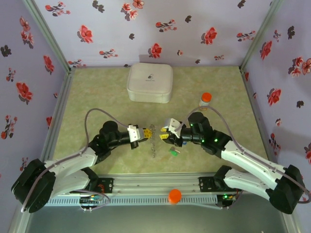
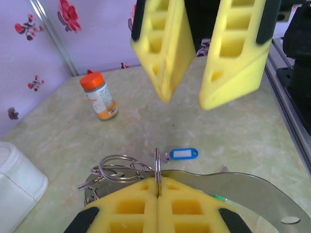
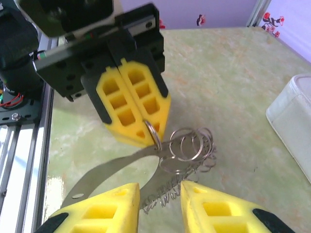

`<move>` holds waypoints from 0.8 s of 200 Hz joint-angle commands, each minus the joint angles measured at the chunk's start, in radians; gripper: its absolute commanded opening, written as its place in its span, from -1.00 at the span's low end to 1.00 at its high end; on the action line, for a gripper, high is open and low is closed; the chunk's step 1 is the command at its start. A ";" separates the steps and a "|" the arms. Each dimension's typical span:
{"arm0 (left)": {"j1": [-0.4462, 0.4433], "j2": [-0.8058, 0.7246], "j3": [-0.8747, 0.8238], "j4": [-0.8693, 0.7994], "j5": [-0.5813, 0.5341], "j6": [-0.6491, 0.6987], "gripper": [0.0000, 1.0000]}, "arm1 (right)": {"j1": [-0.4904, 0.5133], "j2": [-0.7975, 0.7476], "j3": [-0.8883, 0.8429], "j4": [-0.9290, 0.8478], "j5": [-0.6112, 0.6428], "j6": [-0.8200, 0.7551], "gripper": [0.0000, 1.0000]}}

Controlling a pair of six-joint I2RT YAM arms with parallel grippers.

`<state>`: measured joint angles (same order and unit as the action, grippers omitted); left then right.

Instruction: Put the keys on the keyring

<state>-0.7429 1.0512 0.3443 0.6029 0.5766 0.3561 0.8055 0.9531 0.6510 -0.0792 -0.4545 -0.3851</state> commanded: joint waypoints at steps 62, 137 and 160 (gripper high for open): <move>-0.008 -0.016 0.014 0.080 0.050 0.019 -1.00 | 0.053 0.067 -0.003 0.139 0.012 -0.021 -0.40; -0.014 -0.001 0.024 0.080 0.072 0.004 -1.00 | 0.076 0.112 0.023 0.151 -0.002 -0.034 -0.47; -0.015 0.001 0.025 0.075 0.072 0.003 -1.00 | 0.078 0.124 0.034 0.132 -0.013 -0.044 -0.55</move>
<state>-0.7490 1.0481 0.3447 0.6201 0.6220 0.3695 0.8757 1.0653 0.6514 0.0555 -0.4496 -0.4019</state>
